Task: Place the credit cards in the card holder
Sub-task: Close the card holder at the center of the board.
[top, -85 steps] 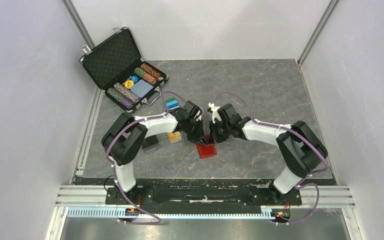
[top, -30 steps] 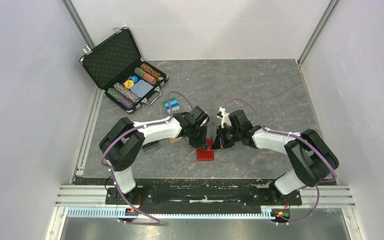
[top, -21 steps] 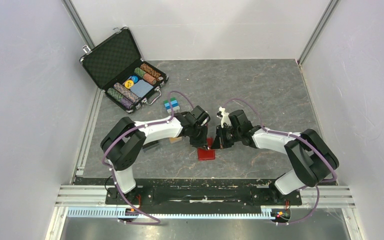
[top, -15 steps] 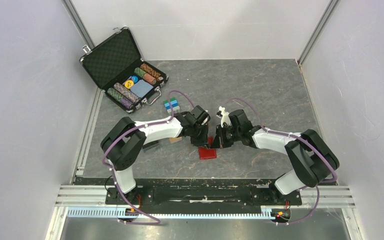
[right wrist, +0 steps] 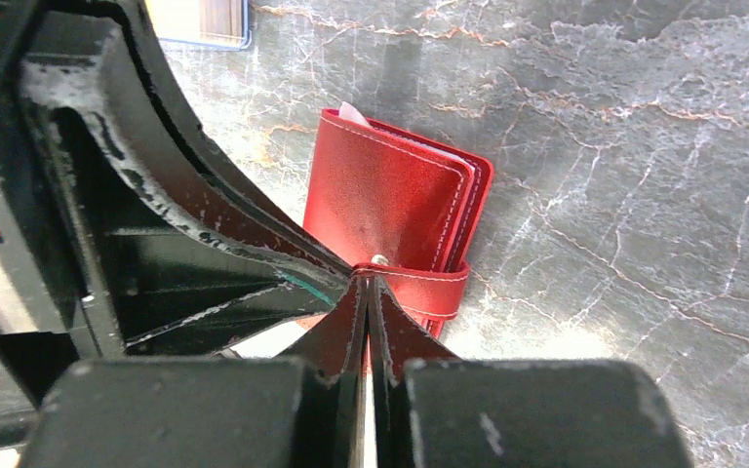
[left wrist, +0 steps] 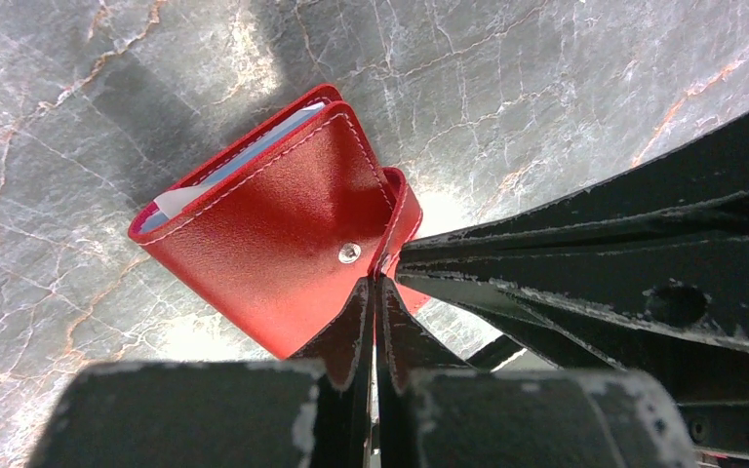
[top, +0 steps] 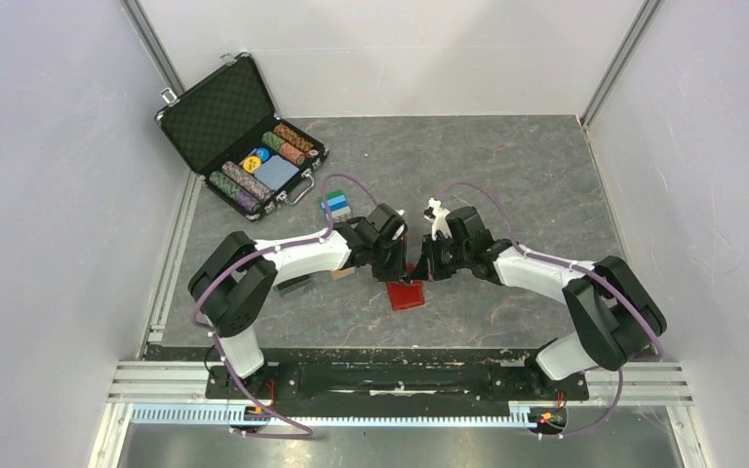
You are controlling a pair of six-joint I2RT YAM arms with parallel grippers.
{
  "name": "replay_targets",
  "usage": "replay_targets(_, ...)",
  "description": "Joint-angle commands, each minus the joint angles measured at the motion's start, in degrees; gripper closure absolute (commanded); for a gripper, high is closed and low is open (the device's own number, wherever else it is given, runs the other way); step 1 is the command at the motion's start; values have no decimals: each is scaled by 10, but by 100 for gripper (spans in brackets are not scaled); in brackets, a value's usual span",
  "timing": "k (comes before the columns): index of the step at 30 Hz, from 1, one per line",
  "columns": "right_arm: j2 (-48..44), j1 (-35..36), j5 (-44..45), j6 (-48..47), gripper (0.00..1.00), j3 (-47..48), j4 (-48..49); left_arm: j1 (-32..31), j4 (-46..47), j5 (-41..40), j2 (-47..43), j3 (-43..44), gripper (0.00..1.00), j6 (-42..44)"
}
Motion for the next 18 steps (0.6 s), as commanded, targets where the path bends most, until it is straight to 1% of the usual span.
replay_targets(1,0,1,25,-9,100,26,-17,-1,15,-2,-10,10,98,15)
replay_targets(4,7,1,26,-11,100,26,-23,0,-5,-17,-3,17,98,17)
replay_targets(11,18,1,21,-14,100,25,-23,3,-29,-25,14,20,98,14)
replay_targets(18,28,4,15,-13,100,13,-15,4,-32,-8,42,19,98,12)
